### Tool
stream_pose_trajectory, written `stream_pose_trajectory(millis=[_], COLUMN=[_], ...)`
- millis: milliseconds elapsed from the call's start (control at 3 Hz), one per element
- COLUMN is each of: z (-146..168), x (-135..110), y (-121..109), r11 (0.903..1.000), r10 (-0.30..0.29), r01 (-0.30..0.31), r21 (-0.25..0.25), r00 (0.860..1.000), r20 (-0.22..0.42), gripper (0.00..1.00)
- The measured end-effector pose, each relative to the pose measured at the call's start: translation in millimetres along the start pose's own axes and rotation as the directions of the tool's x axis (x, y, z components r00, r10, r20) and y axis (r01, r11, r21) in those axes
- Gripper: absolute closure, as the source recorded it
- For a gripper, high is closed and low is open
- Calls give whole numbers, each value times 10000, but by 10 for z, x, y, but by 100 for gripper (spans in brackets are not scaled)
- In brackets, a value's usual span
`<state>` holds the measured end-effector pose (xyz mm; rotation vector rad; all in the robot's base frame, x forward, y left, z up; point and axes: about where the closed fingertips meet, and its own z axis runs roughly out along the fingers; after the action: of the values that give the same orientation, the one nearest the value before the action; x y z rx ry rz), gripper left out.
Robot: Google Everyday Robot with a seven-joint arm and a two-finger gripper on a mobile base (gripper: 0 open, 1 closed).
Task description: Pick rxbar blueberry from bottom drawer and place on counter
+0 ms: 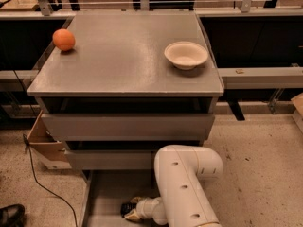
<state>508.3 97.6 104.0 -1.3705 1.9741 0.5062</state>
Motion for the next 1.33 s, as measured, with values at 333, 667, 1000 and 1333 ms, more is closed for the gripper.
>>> stream_pose_trajectory(millis=[333, 667, 1000, 1333], z=[-162, -306, -581, -936], x=[-33, -103, -258, -367], y=[-66, -97, -122, -104], r11=[9996, 9985, 9953, 9938], r10=[-149, -368, -733, -866], r01=[147, 362, 717, 861], r21=[250, 417, 645, 698], r00=[9999, 9992, 9971, 9962], r20=[70, 154, 223, 45], gripper=[97, 100, 100, 100])
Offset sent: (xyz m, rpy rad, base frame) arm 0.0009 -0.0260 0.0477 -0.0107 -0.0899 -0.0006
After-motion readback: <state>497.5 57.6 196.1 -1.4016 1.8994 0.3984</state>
